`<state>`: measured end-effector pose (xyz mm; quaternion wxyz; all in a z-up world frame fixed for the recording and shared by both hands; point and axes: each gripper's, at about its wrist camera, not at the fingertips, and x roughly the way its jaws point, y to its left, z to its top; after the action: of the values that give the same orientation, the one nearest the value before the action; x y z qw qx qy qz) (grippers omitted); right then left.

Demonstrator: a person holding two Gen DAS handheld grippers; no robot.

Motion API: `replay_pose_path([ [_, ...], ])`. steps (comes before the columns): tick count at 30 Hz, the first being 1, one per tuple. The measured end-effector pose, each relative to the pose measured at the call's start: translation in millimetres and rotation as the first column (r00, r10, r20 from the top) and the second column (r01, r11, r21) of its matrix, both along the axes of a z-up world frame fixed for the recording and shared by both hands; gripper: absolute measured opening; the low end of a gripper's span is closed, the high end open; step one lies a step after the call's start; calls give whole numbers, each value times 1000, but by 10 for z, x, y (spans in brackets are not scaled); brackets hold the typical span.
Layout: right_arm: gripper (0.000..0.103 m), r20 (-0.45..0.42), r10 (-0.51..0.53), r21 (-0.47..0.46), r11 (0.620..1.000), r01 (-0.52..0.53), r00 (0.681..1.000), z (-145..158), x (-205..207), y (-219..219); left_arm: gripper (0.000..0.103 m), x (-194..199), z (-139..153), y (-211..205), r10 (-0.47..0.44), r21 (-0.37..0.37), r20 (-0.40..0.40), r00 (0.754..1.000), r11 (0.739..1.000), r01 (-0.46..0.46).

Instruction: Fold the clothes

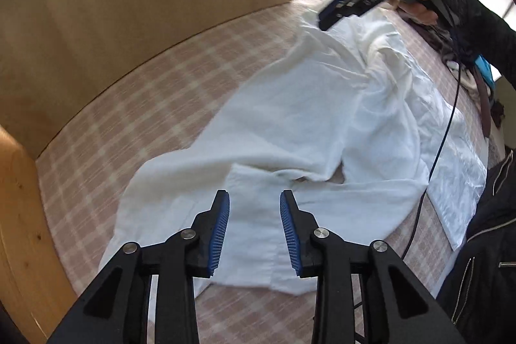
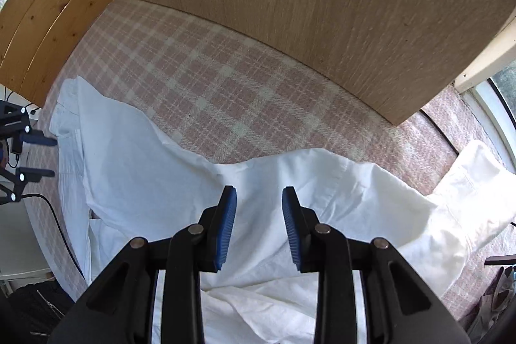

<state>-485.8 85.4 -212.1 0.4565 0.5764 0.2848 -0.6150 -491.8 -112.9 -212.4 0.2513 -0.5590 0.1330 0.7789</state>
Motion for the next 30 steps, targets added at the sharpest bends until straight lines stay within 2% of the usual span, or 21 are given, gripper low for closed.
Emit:
replay_pose_path([
  [2,29,-17,6,27,1000,-5,1000,-52,-44,-85,31,-47,-45,-419,127,-42,-23,992,991,-128],
  [4,29,-84,7,52,999,-3,996,-61,-103,-139,31,-71,-135,-804,250,-89,-14,968,964,-251],
  [5,29,-121,8,63,998,-1,993,-59,-136,-161,31,-65,-194,-967,306,-96,2,952,948,-304],
  [7,29,-109,-12,57,998,19,994,-27,-246,-141,31,-53,-321,-1159,368,-89,36,929,927,-363],
  [11,30,-159,-21,81,996,34,987,36,-360,-23,38,-93,-613,-1226,414,-196,35,910,895,-400],
  [14,30,-204,-37,98,994,58,978,79,-442,81,41,-124,-712,-1312,498,-161,56,866,860,-484],
  [16,30,-198,-102,72,990,118,975,116,-565,163,32,-79,-710,-1294,530,-125,54,846,844,-521],
  [17,30,-195,-127,64,988,142,973,126,-622,186,15,-50,-708,-1275,543,-110,51,838,838,-535],
  [18,30,-191,-148,59,985,162,970,129,-676,196,3,-21,-707,-1257,555,-94,49,830,830,-549],
  [21,30,-191,-196,51,977,209,962,123,-821,203,3,128,-635,-1109,554,-118,-28,832,825,-553],
  [22,30,-206,-189,58,977,205,960,97,-862,174,3,185,-599,-1110,569,-108,-36,822,815,-569],
  [24,30,-233,-179,79,976,203,956,35,-991,124,3,313,-527,-1185,628,-64,-24,778,775,-628],
  [26,30,-248,-183,109,970,215,951,-44,-1151,84,3,462,-490,-1271,675,-73,-41,736,733,-676],
  [28,32,-278,-261,121,945,303,924,-107,-1250,59,3,575,-589,-1345,691,-105,-18,722,717,-689],
  [29,36,-289,-290,111,936,333,912,-100,-1314,55,3,626,-652,-1384,697,-118,1,717,712,-692],
  [30,44,-294,-325,114,922,370,899,-105,-1387,47,3,654,-707,-1396,695,-126,14,719,714,-688],
])
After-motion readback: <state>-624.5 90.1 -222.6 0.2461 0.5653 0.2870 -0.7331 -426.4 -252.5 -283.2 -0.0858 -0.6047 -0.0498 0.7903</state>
